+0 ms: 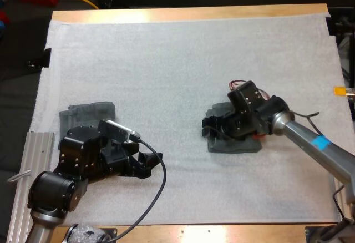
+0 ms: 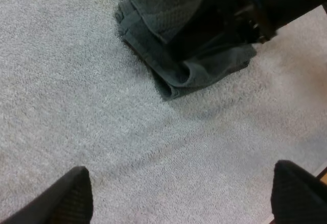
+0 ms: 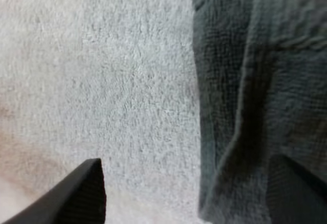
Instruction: Pick towel from pile, fold and stack
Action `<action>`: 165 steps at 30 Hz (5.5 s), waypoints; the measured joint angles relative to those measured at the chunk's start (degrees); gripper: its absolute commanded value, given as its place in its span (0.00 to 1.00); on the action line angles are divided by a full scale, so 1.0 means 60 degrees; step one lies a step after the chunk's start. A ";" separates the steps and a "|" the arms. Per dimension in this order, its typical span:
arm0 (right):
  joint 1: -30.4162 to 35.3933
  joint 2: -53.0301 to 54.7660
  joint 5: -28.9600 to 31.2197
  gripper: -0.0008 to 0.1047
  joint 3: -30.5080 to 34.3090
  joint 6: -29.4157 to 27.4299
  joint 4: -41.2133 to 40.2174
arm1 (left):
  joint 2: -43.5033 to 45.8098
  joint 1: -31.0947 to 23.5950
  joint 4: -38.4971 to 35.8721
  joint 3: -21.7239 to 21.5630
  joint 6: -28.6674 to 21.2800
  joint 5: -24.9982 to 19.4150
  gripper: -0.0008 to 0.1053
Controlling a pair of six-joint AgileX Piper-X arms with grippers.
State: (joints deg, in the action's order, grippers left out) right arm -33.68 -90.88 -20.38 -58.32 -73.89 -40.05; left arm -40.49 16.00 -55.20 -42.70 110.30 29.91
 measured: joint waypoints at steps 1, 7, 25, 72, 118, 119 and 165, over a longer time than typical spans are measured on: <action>0.0000 0.0180 0.0197 0.62 0.0000 -0.0132 -0.0202 | 0.0000 0.0000 0.0000 0.0000 0.0000 0.0000 0.67; 0.0000 0.1090 0.1086 0.62 0.0000 -0.0829 -0.1259 | 0.0000 0.0000 0.0000 0.0000 0.0000 0.0000 0.67; 0.0000 0.4719 0.1105 0.62 0.0000 -0.1114 -0.2402 | 0.0000 0.0000 0.0000 0.0000 0.0000 0.0000 0.67; 0.0000 0.6909 0.1657 0.62 0.0000 -0.1114 -0.3147 | -0.6131 0.0059 0.4316 -0.0024 0.2709 0.2149 0.68; 0.0000 0.6909 0.1657 0.62 0.0000 -0.1114 -0.3147 | -1.0233 0.2312 0.5996 -0.1967 0.5783 0.0914 0.66; 0.0000 0.6909 0.1657 0.62 0.0000 -0.1114 -0.3147 | -1.0309 0.2397 0.5996 -0.2012 0.5791 0.0914 0.66; 0.0000 0.6909 0.1657 0.62 0.0000 -0.0932 -0.2843 | -1.0285 0.2723 0.3414 -0.3478 0.2369 0.1425 0.01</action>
State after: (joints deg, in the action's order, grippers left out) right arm -33.68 -49.42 -10.44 -58.32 -79.48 -57.11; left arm -102.20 32.34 -34.72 -63.57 124.52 38.46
